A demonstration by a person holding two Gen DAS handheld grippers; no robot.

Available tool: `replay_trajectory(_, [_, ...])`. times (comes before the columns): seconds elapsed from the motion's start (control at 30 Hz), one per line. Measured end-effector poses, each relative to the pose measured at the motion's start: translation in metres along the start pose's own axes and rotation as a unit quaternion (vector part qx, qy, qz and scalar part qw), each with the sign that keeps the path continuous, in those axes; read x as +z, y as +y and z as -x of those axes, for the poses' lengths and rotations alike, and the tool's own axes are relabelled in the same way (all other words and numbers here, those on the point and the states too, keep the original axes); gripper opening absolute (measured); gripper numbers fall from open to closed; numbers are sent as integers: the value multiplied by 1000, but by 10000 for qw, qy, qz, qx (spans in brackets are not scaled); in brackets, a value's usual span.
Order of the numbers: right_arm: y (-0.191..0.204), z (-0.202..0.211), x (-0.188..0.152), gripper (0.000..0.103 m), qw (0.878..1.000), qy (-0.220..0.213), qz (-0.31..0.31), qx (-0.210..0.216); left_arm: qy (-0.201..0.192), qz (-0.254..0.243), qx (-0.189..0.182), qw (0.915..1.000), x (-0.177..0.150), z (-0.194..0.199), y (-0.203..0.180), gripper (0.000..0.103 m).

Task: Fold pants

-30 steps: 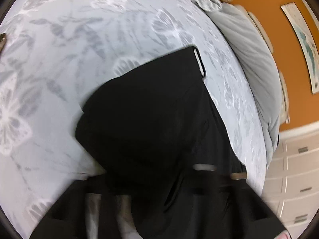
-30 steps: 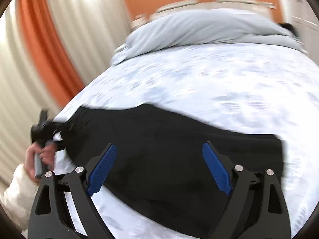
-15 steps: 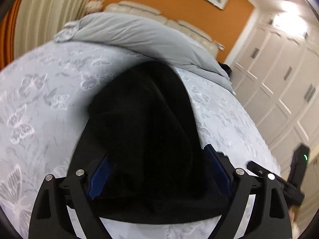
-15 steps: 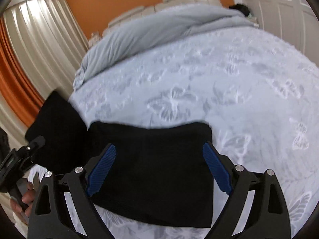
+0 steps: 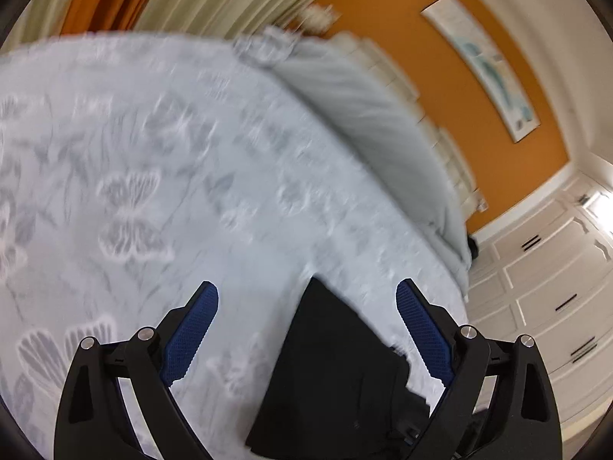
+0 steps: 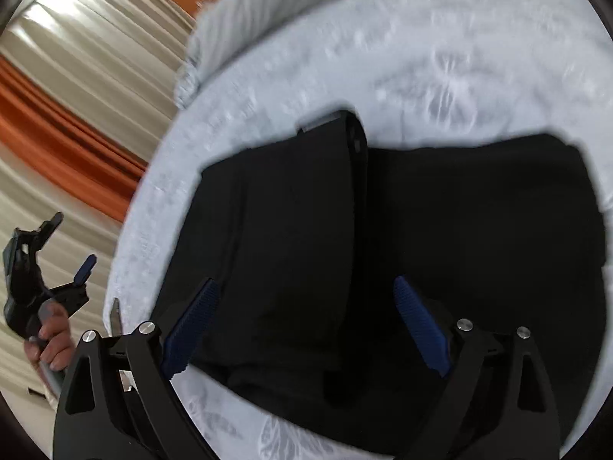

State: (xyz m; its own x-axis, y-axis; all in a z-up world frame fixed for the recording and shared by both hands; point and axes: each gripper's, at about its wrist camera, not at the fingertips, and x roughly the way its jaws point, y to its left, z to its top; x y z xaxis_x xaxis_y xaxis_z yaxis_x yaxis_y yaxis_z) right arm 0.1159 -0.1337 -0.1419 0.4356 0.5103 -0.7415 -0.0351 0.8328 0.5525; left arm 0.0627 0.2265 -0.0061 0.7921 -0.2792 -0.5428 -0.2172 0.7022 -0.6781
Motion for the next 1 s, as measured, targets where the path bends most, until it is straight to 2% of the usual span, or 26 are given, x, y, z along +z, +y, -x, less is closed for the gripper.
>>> replay_trajectory(0.03, [6,-3,-3,90,9998,-121,143,-82,166,29,32,9999,1,-8,2,92])
replay_trajectory(0.07, [12,-4,-4,64,9993,-118,339,-144,264,12,69,9996,1,-13,6,92])
replay_trajectory(0.1, [20,-6,-6,51,9979,-70,582,-286,326,-12,116,9994,1,-16,6,92])
replay_trajectory(0.13, [22,-6,-6,34,9979,-36,624,-183,391,-65,186,9990,0,-19,6,92])
replay_trajectory(0.17, [25,0,-4,28,9985,-90,533,102,454,-118,248,9986,-2,-22,6,92])
replay_trajectory(0.2, [31,9,-2,21,9979,-211,576,193,489,-114,267,9984,-2,-26,8,92])
replay_trajectory(0.27, [49,45,3,17,9935,-657,869,329,584,-36,222,9980,-5,-28,9,92])
replay_trajectory(0.33, [58,85,4,16,9874,-1008,1130,448,602,-91,228,9979,-15,-26,10,92])
replay_trajectory(0.4, [52,125,0,16,9814,-1375,1331,132,603,-230,254,9976,-19,-28,5,92])
replay_trajectory(0.47, [29,144,-4,16,9774,-1537,1351,-534,652,-358,280,9968,-25,-32,0,92])
replay_trajectory(0.53, [-6,137,-6,18,9807,-1297,1069,-1000,770,-441,339,9955,-33,-40,-4,92])
replay_trajectory(0.63, [-62,100,-12,36,9911,-286,443,-1225,1071,-601,444,9914,-51,-60,-13,92])
replay_trajectory(0.67, [-73,96,-17,36,9929,-40,236,-1162,1142,-638,441,9904,-55,-64,-15,92])
replay_trajectory(0.73, [-72,113,-24,37,9944,-209,263,-997,1241,-784,391,9884,-66,-69,-23,92])
replay_trajectory(0.83, [-63,156,-38,62,9968,-595,327,-413,1365,-1196,56,9834,-80,-66,-39,92])
replay_trajectory(0.93, [-55,153,-49,63,9988,-311,313,220,1700,-1568,-546,9713,-97,-58,-56,92])
replay_trajectory(1.0, [-54,138,-64,62,9984,48,267,498,1789,-1792,-667,9651,-107,-55,-65,92])
